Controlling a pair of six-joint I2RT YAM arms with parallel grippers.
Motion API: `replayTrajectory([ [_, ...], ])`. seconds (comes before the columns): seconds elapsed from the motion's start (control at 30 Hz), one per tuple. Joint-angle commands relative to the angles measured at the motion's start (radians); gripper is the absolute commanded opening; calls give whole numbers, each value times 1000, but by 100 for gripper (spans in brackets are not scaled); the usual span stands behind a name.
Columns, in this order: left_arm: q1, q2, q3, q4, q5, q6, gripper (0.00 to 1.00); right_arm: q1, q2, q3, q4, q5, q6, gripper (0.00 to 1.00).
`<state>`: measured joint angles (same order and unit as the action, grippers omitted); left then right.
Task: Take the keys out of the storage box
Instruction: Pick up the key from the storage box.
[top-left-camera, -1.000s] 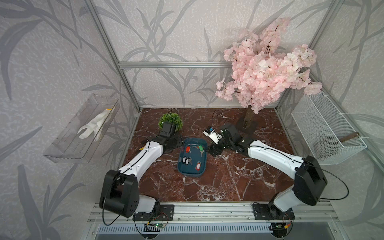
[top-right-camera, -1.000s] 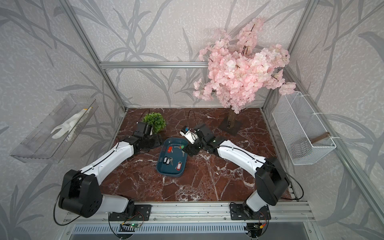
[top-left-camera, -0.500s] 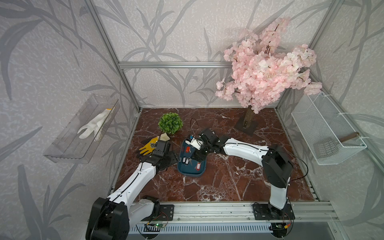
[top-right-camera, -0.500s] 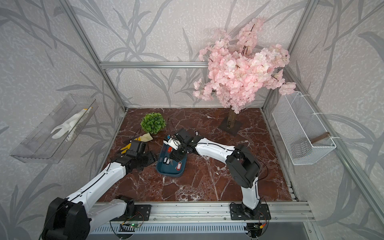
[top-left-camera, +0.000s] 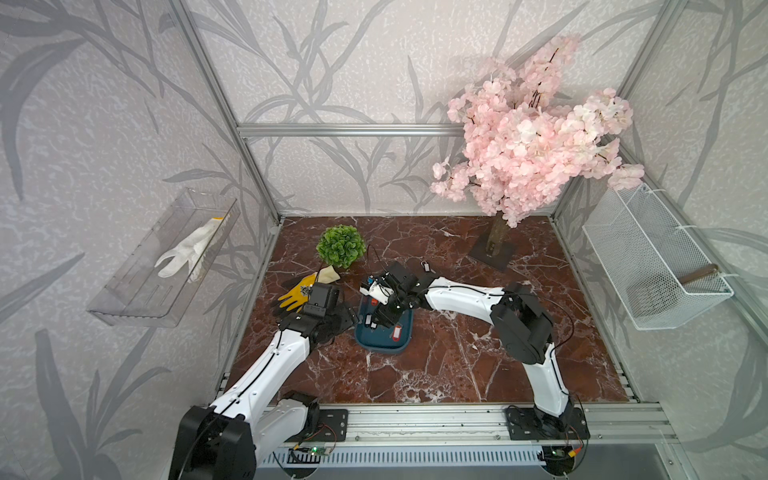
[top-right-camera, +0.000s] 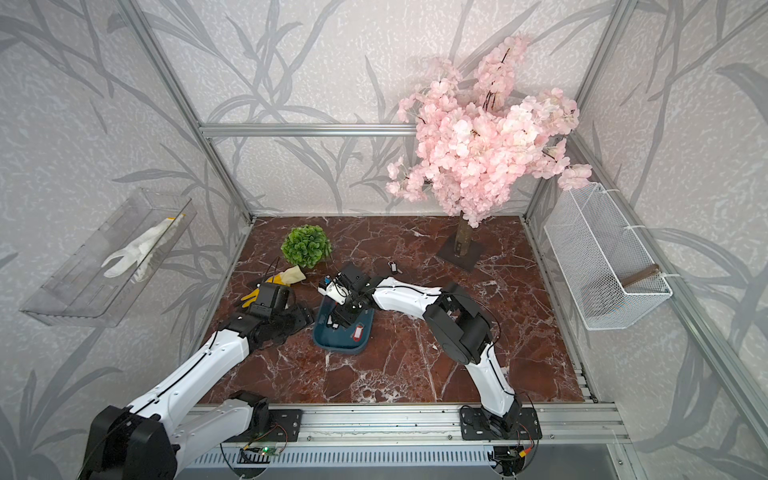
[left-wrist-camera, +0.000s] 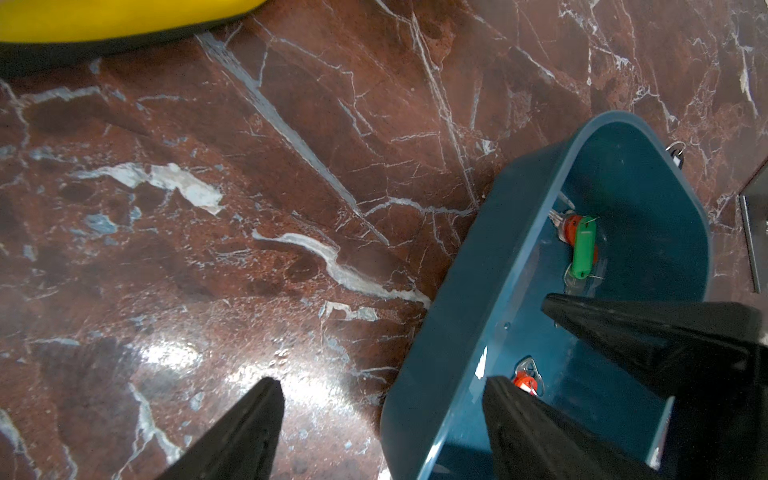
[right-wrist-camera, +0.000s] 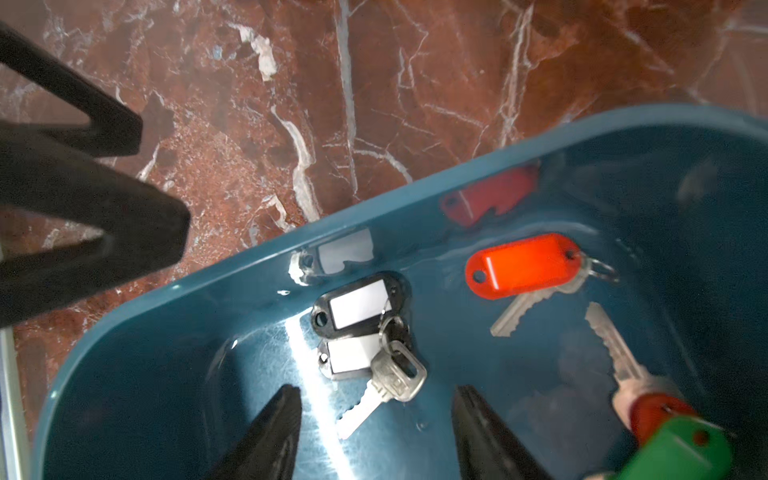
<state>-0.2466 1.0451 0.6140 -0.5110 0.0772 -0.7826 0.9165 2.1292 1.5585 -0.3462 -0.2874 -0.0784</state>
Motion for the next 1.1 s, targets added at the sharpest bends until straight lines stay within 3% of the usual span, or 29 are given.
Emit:
replayTrajectory([
  [0.0, 6, -1, 0, -11, 0, -6, 81, 16, 27, 35, -38, 10, 2, 60],
  [0.7, 7, 11, 15, -24, -11, 8, 84, 21, 122, 118, -77, 71, -11, 42],
  [1.07, 7, 18, 13, -20, -10, 11, 84, 21, 135, 118, -96, 91, -17, 26],
])
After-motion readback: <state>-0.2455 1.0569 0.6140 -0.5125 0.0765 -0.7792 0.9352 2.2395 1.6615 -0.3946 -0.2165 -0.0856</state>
